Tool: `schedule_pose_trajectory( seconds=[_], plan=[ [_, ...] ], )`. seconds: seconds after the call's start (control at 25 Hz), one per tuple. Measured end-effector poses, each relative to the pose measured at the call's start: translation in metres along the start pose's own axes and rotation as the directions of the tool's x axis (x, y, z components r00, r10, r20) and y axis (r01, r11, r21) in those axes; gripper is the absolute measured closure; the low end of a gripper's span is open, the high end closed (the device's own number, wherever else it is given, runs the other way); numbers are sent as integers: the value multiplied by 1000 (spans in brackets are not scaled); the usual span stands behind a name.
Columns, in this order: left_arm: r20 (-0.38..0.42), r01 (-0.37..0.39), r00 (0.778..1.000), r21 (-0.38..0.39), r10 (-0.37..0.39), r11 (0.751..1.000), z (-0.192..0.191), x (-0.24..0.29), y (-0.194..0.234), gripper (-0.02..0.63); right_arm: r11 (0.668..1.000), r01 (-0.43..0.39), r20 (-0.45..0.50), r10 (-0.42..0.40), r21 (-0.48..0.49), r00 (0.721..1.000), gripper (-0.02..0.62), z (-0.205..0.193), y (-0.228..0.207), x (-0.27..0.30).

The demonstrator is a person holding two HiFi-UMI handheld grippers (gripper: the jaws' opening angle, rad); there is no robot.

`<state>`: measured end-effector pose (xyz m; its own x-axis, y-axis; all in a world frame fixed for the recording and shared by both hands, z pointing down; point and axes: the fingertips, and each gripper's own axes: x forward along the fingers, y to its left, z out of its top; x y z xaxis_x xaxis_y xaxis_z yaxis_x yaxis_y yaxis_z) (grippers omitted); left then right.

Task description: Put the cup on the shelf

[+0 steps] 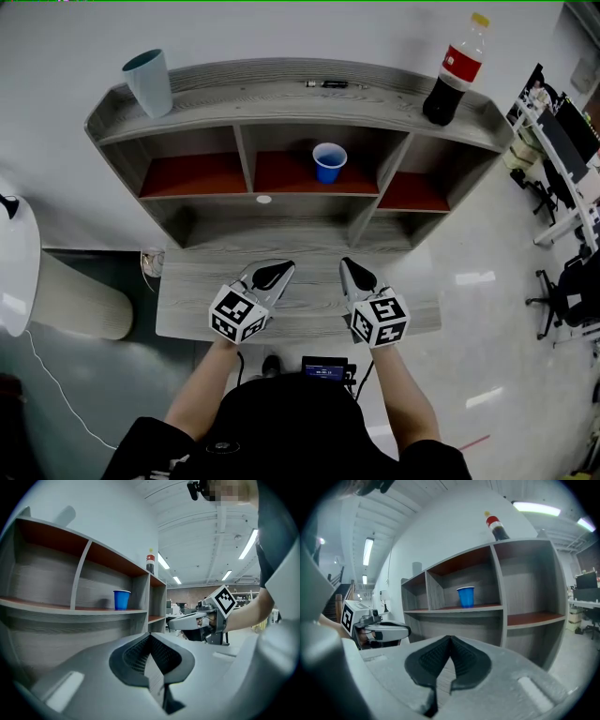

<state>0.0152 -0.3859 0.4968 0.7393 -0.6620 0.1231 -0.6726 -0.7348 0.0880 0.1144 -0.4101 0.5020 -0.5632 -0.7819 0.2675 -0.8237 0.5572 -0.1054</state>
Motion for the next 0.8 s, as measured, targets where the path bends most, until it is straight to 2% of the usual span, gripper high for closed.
schedule_pose_trajectory(
  seconds=[0.28, 0.8],
  plan=[
    [-11, -6, 1000, 4, 6, 1000, -1, 3, -7, 603, 1000, -12, 0, 12, -6, 1000, 598, 0, -8, -4],
    [-22, -78, 997, -27, 77, 997, -18, 1, -37, 603, 998, -65, -9, 65, -18, 998, 598, -11, -24, -33]
  ],
)
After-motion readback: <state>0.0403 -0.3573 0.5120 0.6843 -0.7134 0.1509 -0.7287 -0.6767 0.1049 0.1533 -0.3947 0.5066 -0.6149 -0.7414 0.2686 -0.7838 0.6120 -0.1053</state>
